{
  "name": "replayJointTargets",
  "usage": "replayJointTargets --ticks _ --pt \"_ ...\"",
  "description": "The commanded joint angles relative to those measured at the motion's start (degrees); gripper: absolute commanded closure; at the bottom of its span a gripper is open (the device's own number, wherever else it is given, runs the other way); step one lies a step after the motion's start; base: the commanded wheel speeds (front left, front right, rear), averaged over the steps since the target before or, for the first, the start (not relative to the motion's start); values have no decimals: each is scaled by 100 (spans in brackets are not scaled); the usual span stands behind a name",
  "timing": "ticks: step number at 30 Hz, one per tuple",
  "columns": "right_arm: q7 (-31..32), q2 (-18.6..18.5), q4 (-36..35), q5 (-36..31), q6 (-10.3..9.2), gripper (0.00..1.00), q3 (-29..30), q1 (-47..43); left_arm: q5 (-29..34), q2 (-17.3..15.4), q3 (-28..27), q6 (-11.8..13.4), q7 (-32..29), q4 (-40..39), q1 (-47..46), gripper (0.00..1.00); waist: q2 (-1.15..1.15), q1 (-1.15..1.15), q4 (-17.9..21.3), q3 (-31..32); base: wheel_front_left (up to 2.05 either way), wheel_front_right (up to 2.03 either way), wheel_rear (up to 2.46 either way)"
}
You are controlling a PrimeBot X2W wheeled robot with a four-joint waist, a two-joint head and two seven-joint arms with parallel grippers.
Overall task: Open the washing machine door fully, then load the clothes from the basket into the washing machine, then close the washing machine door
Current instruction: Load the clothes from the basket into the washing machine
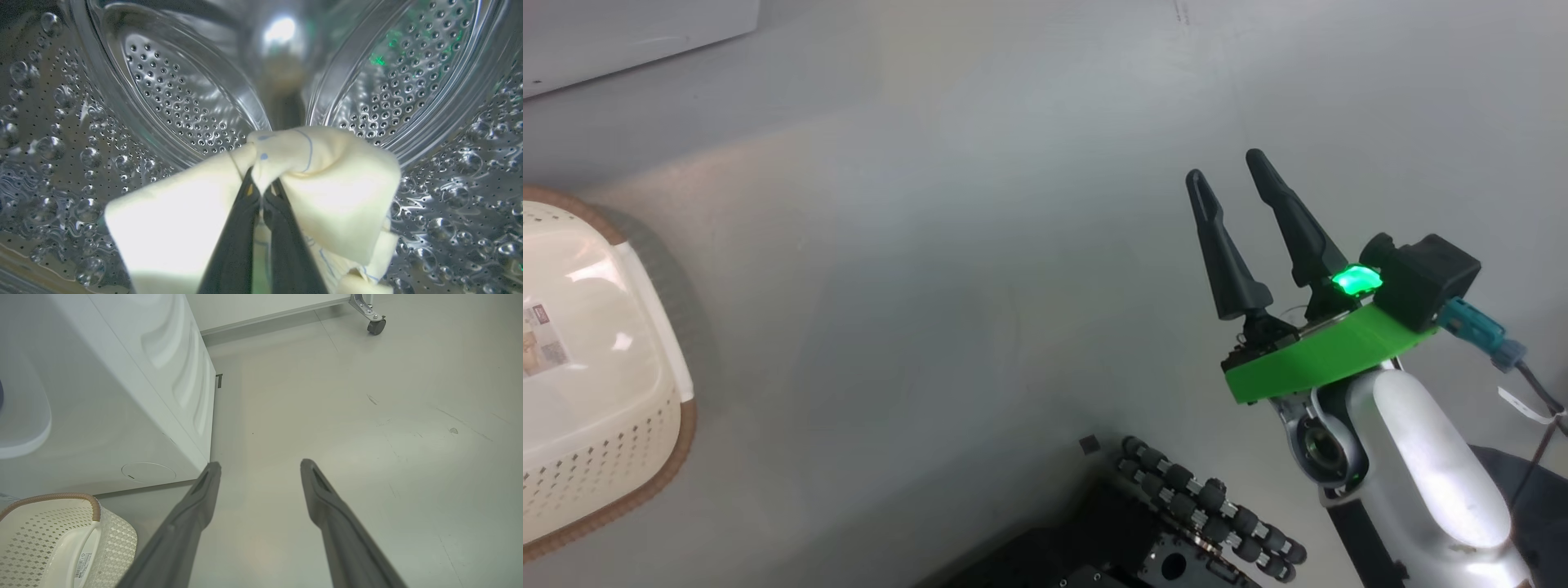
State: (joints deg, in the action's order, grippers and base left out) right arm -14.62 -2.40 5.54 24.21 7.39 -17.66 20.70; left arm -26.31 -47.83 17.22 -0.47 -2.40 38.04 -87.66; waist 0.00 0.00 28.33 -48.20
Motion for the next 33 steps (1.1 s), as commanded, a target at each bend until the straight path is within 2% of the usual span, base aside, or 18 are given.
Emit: replayJointTargets --ticks 1,2,3,16,22,33 --pt "-38 -48 -139 7 10 0 -31 -89 -97 -135 -98 -2 -208 12 -141 40 0 0 -47 16 0 0 0" --pt "-38 -48 -138 -3 10 0 -25 -81 -123 -106 -111 5 -177 24 -147 12 0 0 -62 17 0 0 0" --pt "-38 -48 -136 -10 10 0 -17 -73 -136 -80 -107 19 -178 49 -134 0 0 0 -78 22 0 0 0" --pt "-38 -48 -103 -172 10 0 196 9 -470 274 -206 119 161 236 326 0 0 0 -361 213 0 0 0" --pt "-38 -48 -88 -366 10 0 415 -12 -501 487 -188 249 625 304 810 0 0 0 -622 463 0 0 0" --pt "17 -48 -40 -761 10 0 815 -168 -707 1175 -157 548 1401 210 2116 0 0 0 -1186 1143 0 0 0"
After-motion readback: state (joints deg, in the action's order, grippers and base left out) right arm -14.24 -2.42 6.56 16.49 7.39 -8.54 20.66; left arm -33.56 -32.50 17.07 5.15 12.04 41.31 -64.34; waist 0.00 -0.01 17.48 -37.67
